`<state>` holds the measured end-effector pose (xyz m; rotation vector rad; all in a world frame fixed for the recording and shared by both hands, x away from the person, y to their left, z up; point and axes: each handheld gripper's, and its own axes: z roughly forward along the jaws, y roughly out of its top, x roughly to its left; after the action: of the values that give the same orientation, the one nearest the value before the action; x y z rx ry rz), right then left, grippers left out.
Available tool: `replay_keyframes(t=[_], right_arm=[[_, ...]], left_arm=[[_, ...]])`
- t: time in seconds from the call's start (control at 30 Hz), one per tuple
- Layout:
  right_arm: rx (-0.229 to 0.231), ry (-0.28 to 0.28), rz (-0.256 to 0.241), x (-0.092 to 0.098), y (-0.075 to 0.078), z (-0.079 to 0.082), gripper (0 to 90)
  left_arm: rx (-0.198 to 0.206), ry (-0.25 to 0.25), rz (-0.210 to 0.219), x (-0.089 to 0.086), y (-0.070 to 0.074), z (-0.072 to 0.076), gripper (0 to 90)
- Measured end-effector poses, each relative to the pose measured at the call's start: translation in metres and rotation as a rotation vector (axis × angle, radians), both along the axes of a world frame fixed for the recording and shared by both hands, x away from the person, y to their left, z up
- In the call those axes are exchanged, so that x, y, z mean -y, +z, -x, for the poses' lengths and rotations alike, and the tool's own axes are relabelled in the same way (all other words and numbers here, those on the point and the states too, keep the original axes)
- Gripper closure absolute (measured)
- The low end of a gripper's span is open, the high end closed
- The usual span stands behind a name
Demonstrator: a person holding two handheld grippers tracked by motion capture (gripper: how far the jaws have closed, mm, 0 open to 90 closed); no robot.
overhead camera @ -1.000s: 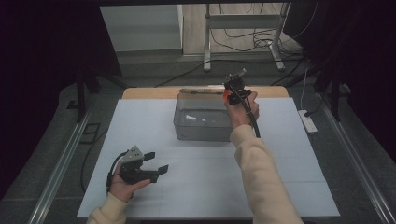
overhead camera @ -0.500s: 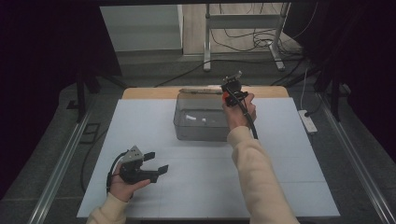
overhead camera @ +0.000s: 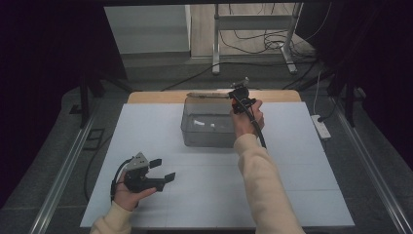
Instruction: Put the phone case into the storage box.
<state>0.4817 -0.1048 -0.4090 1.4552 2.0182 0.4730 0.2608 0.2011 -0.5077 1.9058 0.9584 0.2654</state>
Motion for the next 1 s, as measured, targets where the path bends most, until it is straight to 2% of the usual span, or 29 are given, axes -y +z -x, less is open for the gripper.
replay_keyframes(t=[0.47, 1.0], right_arm=[[-0.005, -0.040, -0.001, 0.001, -0.005, 0.000, 79.2], [-0.012, -0.031, 0.002, -0.001, -0.012, -0.001, 79.1]], left_arm=[[0.018, -0.022, 0.001, 0.001, 0.002, -0.002, 19.9], [0.017, -0.026, -0.002, 0.002, 0.002, -0.003, 19.8]])
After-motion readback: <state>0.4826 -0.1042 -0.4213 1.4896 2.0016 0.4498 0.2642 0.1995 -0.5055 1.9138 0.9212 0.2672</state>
